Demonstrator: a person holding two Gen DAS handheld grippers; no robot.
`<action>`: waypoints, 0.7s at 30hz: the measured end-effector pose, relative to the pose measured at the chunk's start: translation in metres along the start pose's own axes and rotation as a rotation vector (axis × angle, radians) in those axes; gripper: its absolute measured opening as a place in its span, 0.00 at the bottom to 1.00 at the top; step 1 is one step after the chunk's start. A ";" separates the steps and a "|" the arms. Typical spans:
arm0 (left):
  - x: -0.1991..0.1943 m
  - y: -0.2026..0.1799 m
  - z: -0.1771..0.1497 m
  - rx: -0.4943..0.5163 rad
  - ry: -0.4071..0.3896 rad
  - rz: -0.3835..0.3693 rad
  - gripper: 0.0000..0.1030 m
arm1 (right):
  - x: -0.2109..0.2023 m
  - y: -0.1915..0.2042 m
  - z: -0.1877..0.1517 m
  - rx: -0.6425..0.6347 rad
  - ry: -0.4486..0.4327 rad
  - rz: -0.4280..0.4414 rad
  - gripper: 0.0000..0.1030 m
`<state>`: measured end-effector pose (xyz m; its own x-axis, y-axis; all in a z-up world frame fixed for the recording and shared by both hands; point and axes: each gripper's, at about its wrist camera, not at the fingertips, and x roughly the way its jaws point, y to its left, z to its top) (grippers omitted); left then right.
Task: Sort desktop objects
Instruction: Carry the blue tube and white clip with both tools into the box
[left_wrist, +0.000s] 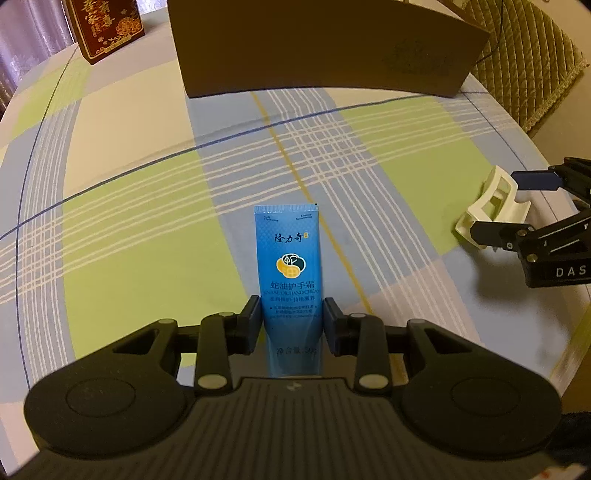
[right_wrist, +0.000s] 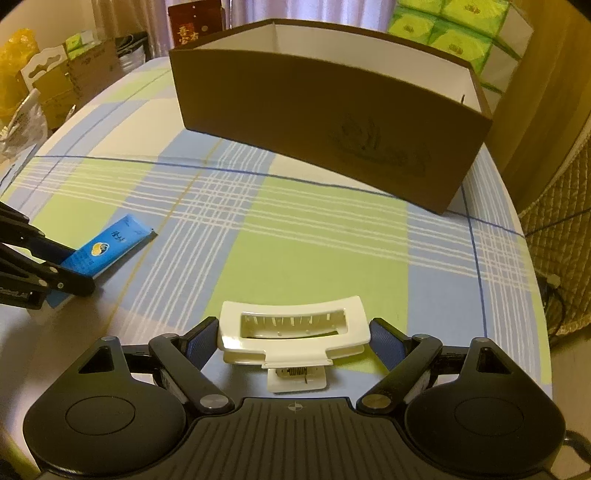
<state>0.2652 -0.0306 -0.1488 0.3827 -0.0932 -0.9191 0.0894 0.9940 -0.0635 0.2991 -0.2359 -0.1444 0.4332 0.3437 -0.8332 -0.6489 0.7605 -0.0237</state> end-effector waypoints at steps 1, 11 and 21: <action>-0.001 0.001 0.001 -0.003 -0.004 0.000 0.29 | -0.001 0.000 0.001 0.001 -0.003 0.001 0.82; -0.028 0.007 0.018 -0.036 -0.088 -0.019 0.29 | -0.009 0.001 0.018 0.043 -0.021 0.059 0.82; -0.065 0.020 0.070 -0.052 -0.237 -0.036 0.29 | -0.025 -0.013 0.064 0.058 -0.114 0.108 0.82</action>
<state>0.3060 -0.0091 -0.0631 0.5858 -0.1335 -0.7994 0.0616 0.9908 -0.1203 0.3367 -0.2194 -0.0876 0.4333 0.4826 -0.7612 -0.6593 0.7455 0.0974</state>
